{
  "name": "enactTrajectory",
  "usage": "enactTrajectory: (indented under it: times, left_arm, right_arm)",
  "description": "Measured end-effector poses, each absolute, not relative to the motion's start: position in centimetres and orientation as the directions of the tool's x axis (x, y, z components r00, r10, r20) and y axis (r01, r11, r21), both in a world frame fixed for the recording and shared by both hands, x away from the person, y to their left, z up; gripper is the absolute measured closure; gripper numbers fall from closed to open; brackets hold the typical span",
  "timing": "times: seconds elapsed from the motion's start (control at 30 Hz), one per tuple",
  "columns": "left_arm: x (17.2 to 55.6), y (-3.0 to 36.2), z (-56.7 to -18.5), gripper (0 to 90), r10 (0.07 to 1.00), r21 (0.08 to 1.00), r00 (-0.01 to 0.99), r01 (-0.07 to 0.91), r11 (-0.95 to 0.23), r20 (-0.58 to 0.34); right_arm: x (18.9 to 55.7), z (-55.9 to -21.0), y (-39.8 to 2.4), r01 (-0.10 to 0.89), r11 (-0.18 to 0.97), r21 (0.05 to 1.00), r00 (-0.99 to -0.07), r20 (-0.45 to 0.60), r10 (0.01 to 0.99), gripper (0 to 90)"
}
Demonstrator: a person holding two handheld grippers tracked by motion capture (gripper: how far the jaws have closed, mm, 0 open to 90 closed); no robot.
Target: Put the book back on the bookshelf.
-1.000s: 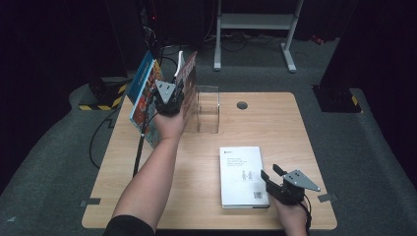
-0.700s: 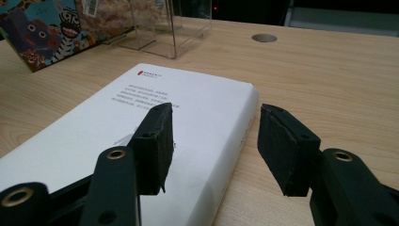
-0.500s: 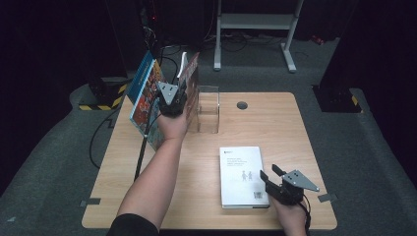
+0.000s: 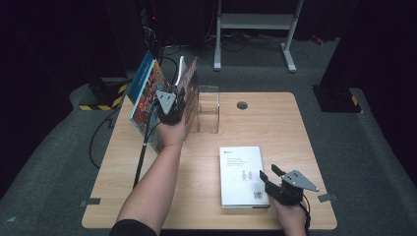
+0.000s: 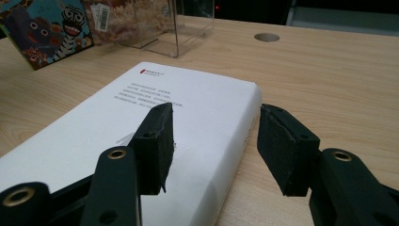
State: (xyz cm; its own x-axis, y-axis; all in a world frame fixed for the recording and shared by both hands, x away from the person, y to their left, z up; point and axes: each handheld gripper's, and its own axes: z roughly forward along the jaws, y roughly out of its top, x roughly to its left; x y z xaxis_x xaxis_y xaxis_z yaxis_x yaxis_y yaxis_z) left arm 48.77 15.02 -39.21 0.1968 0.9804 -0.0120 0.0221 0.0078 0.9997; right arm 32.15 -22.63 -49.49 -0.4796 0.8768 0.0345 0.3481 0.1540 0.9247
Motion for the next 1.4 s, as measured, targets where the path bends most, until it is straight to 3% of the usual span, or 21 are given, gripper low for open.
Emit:
enactTrajectory:
  times: [1.4]
  left_arm:
    - [47.6, 18.1, -39.9, 78.2, 0.996, 0.994, 0.080, 0.109, 0.025, -0.034]
  right_arm:
    - [32.2, -49.8, -21.9, 0.360, 0.171, 0.917, -0.488, 0.029, 0.872, 46.3]
